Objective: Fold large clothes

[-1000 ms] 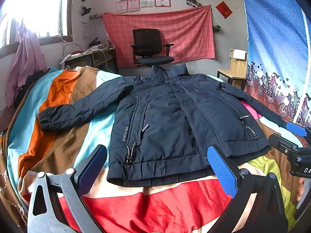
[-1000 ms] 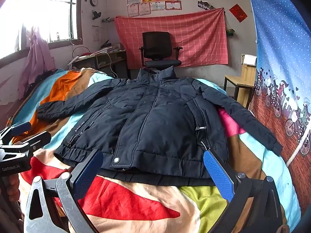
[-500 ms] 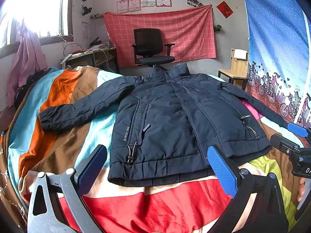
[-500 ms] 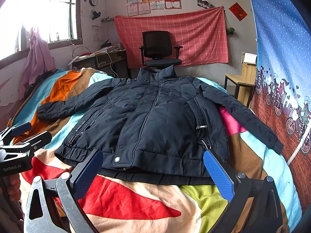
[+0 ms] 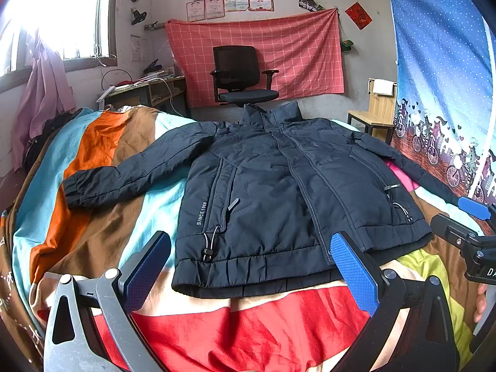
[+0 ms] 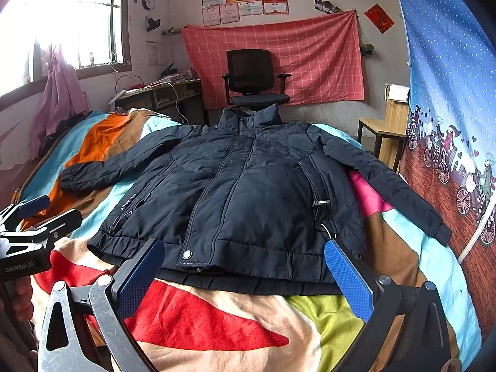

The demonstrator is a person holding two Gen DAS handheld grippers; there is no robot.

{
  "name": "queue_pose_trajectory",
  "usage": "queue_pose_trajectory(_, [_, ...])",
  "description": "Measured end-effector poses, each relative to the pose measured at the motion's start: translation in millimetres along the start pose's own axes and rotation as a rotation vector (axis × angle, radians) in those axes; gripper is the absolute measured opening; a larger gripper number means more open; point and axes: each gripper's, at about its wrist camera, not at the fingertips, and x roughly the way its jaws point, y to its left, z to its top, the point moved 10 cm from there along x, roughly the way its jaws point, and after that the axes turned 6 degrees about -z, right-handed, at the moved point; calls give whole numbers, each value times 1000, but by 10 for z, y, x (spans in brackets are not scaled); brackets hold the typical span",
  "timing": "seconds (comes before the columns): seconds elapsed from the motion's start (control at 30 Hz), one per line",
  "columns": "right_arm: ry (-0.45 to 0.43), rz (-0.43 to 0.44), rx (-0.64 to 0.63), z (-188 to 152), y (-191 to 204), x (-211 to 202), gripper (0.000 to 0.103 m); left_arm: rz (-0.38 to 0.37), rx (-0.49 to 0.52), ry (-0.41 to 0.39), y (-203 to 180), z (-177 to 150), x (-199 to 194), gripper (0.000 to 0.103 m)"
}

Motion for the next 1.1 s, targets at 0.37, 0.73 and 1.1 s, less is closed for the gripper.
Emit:
queue_pose_trajectory(0.37, [0, 2, 0, -1, -3, -8, 103, -2, -2, 1, 0, 2, -1, 101])
queue_pose_trajectory(0.73, [1, 2, 2, 2, -8, -6, 103, -2, -2, 0, 33, -11, -19, 101])
queue_pose_trajectory(1.1, [1, 3, 3, 0, -9, -2, 103, -2, -2, 0, 26, -12, -16, 101])
